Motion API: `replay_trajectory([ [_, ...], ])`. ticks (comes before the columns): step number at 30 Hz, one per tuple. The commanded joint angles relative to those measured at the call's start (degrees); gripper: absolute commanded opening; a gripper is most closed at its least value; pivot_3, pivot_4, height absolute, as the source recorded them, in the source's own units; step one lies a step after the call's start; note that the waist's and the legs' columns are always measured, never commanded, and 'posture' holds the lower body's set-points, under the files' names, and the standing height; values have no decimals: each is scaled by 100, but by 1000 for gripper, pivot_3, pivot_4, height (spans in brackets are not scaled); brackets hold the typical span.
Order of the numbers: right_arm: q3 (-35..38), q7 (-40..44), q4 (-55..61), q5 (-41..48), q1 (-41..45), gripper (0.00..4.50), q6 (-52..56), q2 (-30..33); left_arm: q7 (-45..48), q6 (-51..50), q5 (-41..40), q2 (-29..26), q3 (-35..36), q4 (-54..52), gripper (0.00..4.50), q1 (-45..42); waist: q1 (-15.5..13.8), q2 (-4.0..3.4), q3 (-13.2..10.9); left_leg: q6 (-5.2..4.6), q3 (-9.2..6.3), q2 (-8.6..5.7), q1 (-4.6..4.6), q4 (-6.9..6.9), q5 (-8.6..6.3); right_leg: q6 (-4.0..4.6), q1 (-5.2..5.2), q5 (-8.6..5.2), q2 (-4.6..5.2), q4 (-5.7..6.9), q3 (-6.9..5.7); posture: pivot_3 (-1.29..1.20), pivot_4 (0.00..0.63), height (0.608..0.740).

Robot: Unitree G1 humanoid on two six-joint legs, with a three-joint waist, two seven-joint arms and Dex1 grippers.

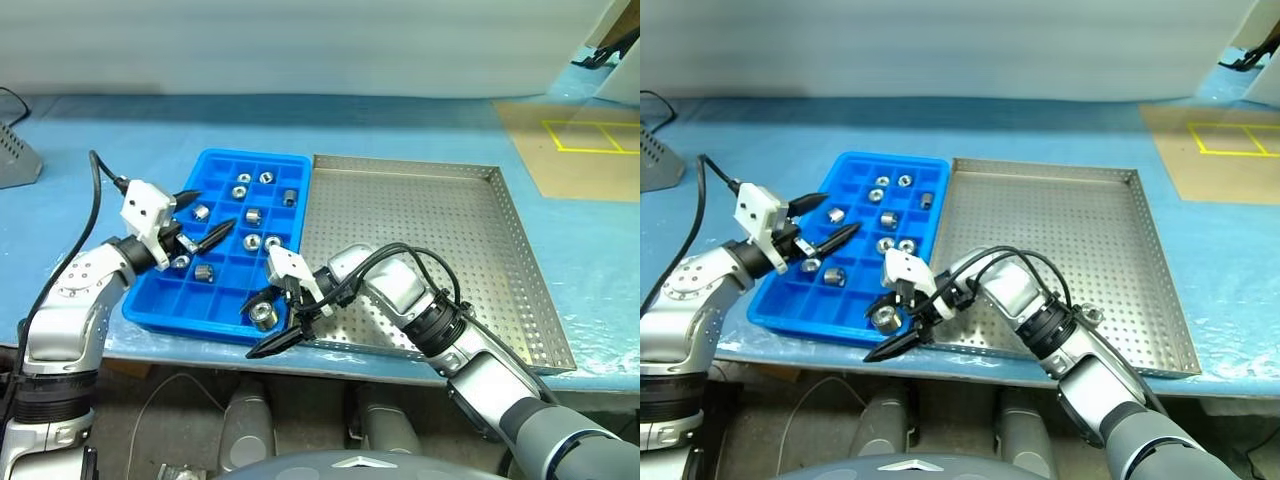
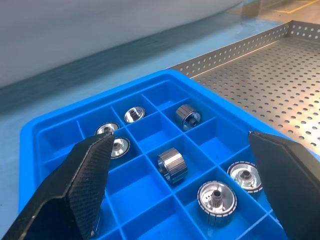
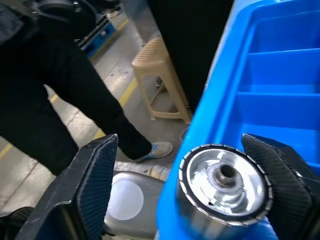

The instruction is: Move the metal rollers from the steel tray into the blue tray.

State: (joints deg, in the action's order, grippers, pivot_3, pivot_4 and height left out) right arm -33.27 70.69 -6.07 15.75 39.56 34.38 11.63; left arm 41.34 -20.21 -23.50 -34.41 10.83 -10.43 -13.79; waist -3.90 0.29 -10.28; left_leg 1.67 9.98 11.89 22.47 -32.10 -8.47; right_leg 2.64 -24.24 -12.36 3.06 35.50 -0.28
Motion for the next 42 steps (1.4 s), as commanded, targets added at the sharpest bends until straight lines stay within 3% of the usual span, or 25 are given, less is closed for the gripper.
replay_trajectory([
  [1, 318, -241, 44, 16, -9, 3910, -62, -13, 125, 205, 26, 55, -117, 133, 4500, -267, 4, 1, 0, 2, 0, 0, 0, 0, 1, 0, 0, 0, 0, 2, 0, -62, 150, 740],
  [8, 1127, -738, -71, 115, 36, 3910, -21, 240, 428, 477, 137, 346, -571, 732, 4500, -816, 21, 1, 1, 9, 1, -1, 0, -1, 5, 0, -1, 1, -2, 3, 2, -138, 150, 740],
  [15, 2156, -981, 288, 265, -359, 3910, 218, 1292, 933, 687, 176, 978, -1181, 1432, 4500, -1254, 55, 3, 2, 22, 4, -6, 1, -6, 14, -1, 4, 2, -1, 0, 9, -259, 150, 740],
  [27, 3624, -1269, 1007, 490, -1780, 3910, 751, 3117, 1517, 1209, 470, 1738, -1757, 2566, 4500, -1864, 442, 0, 4, -8, 7, -5, -9, -14, -2, -2, 9, 3, -13, -5, 22, -410, 150, 740],
  [42, 3908, -1057, 1413, 782, -2974, 3910, 1215, 4148, 1484, 1455, 607, 2274, -1848, 2702, 4500, -1744, 559, -4, 7, -53, 12, -9, -23, -17, -30, -15, 63, 10, -8, -77, 21, -421, 150, 740],
])
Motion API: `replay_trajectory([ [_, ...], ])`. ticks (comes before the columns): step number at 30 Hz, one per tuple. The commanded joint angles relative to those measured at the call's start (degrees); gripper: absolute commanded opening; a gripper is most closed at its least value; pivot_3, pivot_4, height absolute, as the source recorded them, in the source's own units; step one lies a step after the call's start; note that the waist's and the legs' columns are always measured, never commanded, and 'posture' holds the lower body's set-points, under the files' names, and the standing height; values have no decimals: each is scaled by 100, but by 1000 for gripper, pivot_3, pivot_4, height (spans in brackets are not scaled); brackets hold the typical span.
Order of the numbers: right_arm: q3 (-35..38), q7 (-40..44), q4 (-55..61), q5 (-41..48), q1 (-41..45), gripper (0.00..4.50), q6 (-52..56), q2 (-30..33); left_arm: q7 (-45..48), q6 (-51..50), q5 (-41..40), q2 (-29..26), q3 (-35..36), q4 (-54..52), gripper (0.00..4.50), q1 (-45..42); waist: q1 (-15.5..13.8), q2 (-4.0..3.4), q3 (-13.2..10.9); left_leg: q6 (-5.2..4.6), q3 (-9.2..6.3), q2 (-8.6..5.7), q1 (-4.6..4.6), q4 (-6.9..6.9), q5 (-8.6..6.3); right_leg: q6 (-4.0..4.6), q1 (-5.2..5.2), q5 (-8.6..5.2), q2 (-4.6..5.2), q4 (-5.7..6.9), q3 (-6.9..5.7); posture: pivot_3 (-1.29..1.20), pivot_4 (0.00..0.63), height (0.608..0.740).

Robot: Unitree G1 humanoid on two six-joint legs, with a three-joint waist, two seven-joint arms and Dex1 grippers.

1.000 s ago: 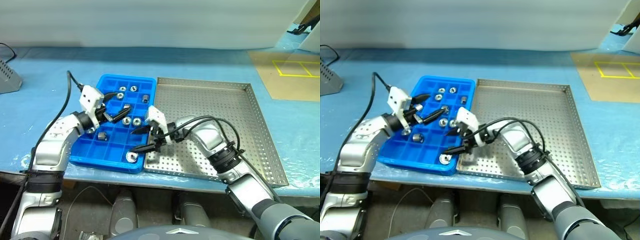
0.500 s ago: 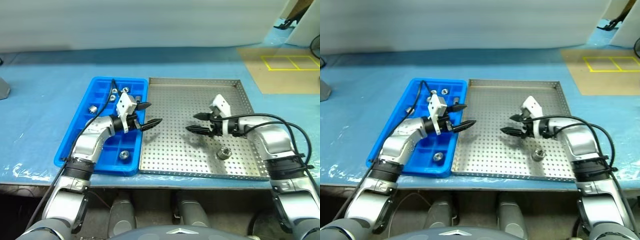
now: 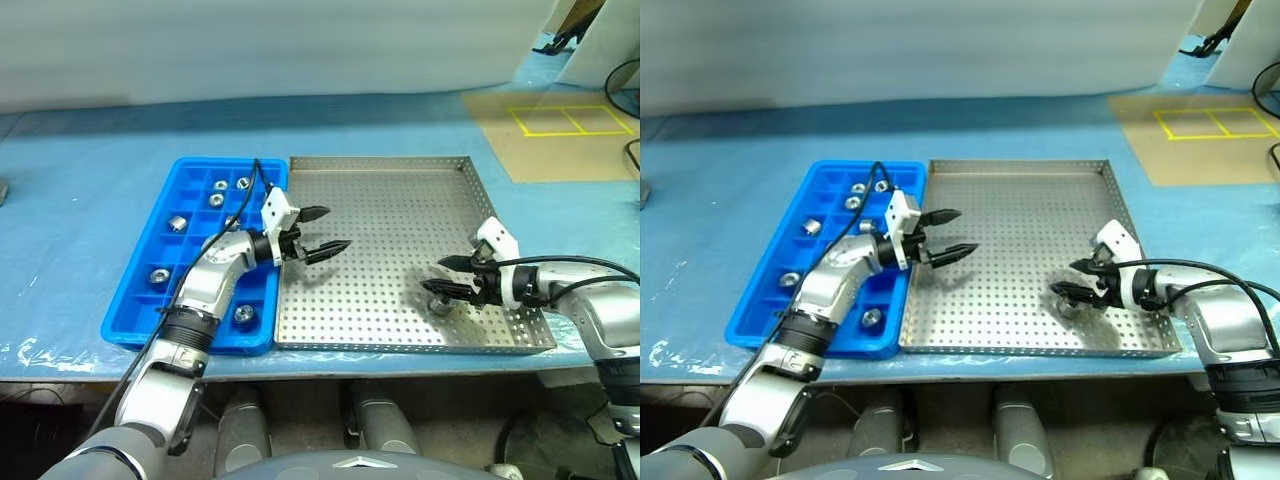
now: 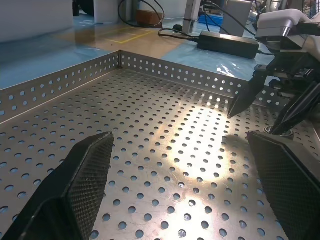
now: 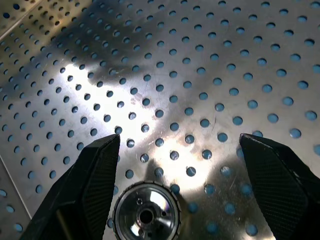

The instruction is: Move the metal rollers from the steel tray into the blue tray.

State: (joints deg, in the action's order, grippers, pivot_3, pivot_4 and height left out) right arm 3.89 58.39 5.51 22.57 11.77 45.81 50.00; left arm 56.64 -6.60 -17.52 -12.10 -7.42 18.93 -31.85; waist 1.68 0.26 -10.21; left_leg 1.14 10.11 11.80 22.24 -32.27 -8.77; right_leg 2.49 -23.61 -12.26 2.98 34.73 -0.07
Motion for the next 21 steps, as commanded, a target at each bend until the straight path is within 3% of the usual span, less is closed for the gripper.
replay_trajectory([
  [1, 184, 213, 272, 99, -284, 3910, 72, 413, -67, 82, 16, 65, -32, -277, 4500, 98, 1, 0, 0, -5, 0, -1, -3, 0, -4, 0, 8, 0, 1, -6, -2, -421, 150, 740],
  [8, 185, 502, 480, 329, -642, 3910, 255, 839, -171, -68, 51, 52, -61, -455, 4500, 183, 13, 0, 0, -13, 0, -2, -20, -6, -10, -12, 31, -7, 7, -11, -4, -413, 150, 740],
  [11, 935, 1056, 375, 498, -1390, 3910, -235, 1119, -194, -143, 32, 3, -39, -538, 4500, 173, -8, -5, 2, -13, 0, -2, -21, -8, -10, -44, 32, -26, 8, -9, -5, -409, 150, 740],
  [13, 1041, 1148, 425, 565, -1542, 3910, -331, 1129, -207, -157, 30, -30, -37, -565, 4500, 181, -12, -5, 2, -15, 0, -2, -20, -7, -11, -51, 33, -30, 10, -12, -5, -396, 150, 740],
  [16, 1038, 1273, 442, 573, -1723, 3377, -548, 1085, -234, -149, 32, -102, -21, -588, 4500, 198, 28, -2, 1, -19, -1, -3, -21, -11, -14, -52, 35, -31, 11, -15, -4, -377, 150, 740],
  [21, 1160, 1461, 343, 628, -1839, 1590, -819, 1071, -241, -98, 47, -215, 35, -579, 4500, 283, 35, -5, 2, -19, -1, -3, -21, -10, -14, -53, 34, -31, 10, -13, -8, -350, 150, 740],
])
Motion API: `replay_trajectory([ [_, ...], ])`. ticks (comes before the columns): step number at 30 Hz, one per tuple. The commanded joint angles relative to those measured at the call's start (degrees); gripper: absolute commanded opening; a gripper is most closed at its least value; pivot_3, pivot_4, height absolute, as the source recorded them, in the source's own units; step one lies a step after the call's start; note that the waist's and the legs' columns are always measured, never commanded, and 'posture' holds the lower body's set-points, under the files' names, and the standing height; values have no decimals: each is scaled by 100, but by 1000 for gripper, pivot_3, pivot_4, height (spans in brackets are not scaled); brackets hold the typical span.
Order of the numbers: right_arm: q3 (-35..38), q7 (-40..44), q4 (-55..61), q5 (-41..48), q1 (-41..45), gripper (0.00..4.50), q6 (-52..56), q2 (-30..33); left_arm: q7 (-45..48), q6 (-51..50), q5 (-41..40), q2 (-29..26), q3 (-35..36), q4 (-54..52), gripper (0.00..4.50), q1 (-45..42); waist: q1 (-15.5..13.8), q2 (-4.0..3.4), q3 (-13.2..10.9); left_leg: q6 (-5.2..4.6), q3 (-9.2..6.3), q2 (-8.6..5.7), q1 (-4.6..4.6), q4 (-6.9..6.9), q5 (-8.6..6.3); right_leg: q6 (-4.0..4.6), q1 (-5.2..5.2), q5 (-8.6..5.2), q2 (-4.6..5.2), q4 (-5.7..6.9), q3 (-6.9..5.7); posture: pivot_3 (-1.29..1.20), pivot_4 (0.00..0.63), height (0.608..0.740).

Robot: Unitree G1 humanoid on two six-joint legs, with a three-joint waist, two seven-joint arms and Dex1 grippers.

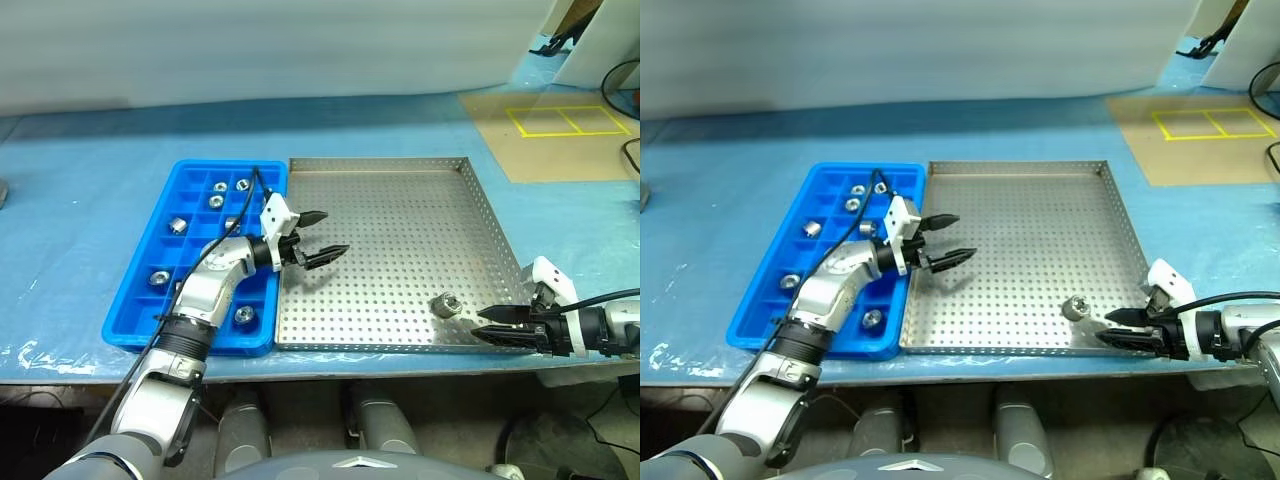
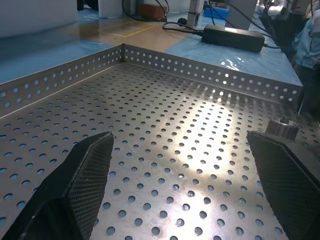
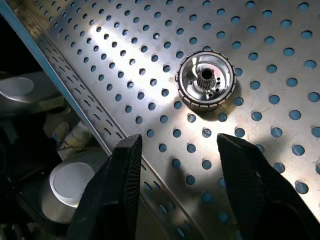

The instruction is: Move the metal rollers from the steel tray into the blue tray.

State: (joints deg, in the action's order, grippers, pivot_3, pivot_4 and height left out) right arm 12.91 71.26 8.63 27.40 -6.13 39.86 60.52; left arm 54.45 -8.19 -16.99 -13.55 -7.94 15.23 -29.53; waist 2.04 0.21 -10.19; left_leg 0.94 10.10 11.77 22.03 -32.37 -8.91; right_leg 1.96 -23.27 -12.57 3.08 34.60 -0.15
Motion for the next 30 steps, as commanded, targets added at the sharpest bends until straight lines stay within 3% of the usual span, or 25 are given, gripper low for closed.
replay_trajectory([
  [1, 287, 218, -4, 150, -72, 1287, -299, 17, -29, 75, -1, -84, 92, -209, 4500, 65, -7, 0, 0, 0, 0, 0, 1, 0, 0, 0, 0, 0, 1, -1, -1, -346, 150, 740],
  [4, 405, 256, -100, 203, -80, 165, -498, -46, -75, 100, 12, -127, 118, -227, 4500, 95, -23, 0, 0, -1, -1, 1, 5, 1, -1, -1, 0, 0, 6, -3, -3, -334, 150, 740],
  [5, 438, 240, -133, 206, -62, 45, -576, -79, -102, 112, 21, -140, 129, -226, 4500, 100, -26, 0, 0, -2, -1, 0, 5, 1, -2, -2, 0, -1, 9, -3, -4, -329, 150, 740],
  [21, 1496, 400, -830, 745, 81, 45, -1143, -409, -523, 333, 85, -664, 645, -242, 4500, 248, -133, 0, 0, -4, -2, -1, 6, 5, -2, -6, -1, -4, 16, -3, -16, -269, 150, 740],
  [30, 1946, 1906, -1092, 536, -1242, 45, -1977, -95, -719, 213, 9, -721, 690, -689, 4500, 558, -297, 1, -1, -15, -4, 1, 20, 14, -10, -22, 2, -14, 33, -18, -27, -222, 150, 740],
])
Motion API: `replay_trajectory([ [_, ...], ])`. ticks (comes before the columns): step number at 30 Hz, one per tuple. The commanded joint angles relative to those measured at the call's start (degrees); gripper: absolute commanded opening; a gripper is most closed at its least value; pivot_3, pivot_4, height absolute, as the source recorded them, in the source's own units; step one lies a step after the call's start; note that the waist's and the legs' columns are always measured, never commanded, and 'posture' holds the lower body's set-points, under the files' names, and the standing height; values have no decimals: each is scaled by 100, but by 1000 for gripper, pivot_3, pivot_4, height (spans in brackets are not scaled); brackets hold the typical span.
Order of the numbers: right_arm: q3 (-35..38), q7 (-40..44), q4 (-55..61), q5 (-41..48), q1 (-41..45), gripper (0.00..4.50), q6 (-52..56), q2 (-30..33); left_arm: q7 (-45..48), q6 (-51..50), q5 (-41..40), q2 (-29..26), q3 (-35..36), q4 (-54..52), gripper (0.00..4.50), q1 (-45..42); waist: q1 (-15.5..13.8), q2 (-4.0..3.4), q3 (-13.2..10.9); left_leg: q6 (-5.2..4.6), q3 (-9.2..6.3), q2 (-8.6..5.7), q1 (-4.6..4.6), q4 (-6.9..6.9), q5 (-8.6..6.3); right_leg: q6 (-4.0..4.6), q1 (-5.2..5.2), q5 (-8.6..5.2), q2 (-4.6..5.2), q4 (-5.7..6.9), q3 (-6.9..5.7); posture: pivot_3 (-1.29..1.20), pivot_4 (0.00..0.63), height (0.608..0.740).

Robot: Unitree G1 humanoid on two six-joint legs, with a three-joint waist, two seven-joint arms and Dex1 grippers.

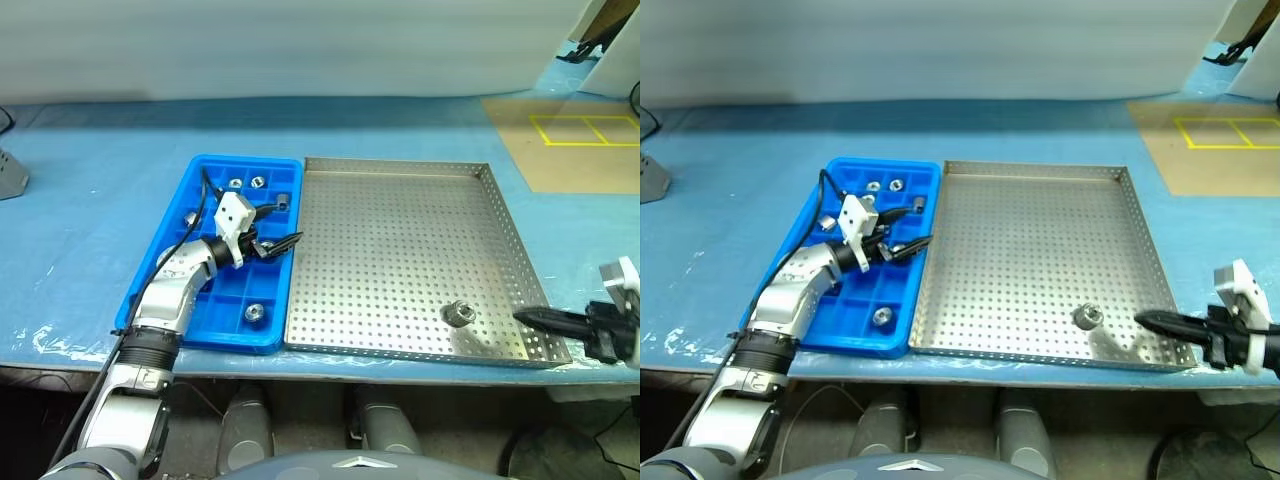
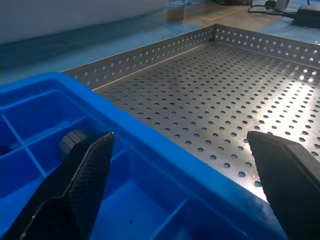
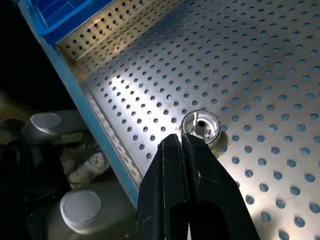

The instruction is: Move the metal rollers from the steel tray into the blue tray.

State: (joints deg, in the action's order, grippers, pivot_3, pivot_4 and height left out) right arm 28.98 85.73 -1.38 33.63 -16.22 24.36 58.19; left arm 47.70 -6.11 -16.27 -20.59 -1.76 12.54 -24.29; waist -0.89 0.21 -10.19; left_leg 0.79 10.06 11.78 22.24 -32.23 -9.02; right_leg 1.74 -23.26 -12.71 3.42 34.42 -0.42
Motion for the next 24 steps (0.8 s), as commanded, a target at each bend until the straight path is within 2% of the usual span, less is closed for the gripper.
replay_trajectory([
  [1, 363, 551, -138, -127, -345, 45, -566, 139, -51, -28, -84, -8, 63, -493, 4500, 71, -8, 1, 0, -1, 0, -1, 0, 0, -1, 0, 0, 0, 1, -1, 0, -220, 150, 740],
  [6, 545, 612, -172, 188, -329, 45, -462, 185, -110, -169, -152, 58, 31, -769, 4500, 183, 6, 1, -1, -1, 0, 0, -6, -1, -1, -2, 2, -1, 1, -2, 0, -216, 150, 740],
  [7, 578, 610, -153, 266, -285, 216, -357, 237, -116, -188, -163, 88, 18, -812, 4500, 191, 9, 1, -1, -1, 0, 0, -8, -1, -1, -3, 2, -1, 1, -2, 0, -216, 150, 740],
  [10, 745, 643, 36, 518, -279, 964, -36, 341, -112, -242, -190, 222, -63, -885, 4500, 178, -7, -4, 2, 0, 0, -1, -12, -1, 0, -3, 2, -1, 1, -1, 1, -220, 150, 740],
  [16, 1346, 653, 619, 995, -614, 3008, 650, 419, -66, -283, -182, 444, -263, -907, 4500, 199, -37, -5, 3, -1, -1, 0, -6, 4, -1, -8, 8, -4, 1, -11, -3, -241, 150, 740],
  [20, 1612, 512, 801, 1003, -787, 4362, 852, 408, -19, -259, -165, 525, -363, -819, 4500, 149, -39, -6, 4, -6, -1, 2, 5, 11, -4, -9, 8, -5, 1, -34, -10, -251, 150, 740],
  [24, 1272, 403, 315, 601, -530, 4362, 520, 469, 8, -246, -145, 573, -403, -744, 4500, 76, -15, -10, 6, -13, -1, 2, 18, 12, -9, -9, 10, -4, 2, -58, -17, -250, 150, 740],
])
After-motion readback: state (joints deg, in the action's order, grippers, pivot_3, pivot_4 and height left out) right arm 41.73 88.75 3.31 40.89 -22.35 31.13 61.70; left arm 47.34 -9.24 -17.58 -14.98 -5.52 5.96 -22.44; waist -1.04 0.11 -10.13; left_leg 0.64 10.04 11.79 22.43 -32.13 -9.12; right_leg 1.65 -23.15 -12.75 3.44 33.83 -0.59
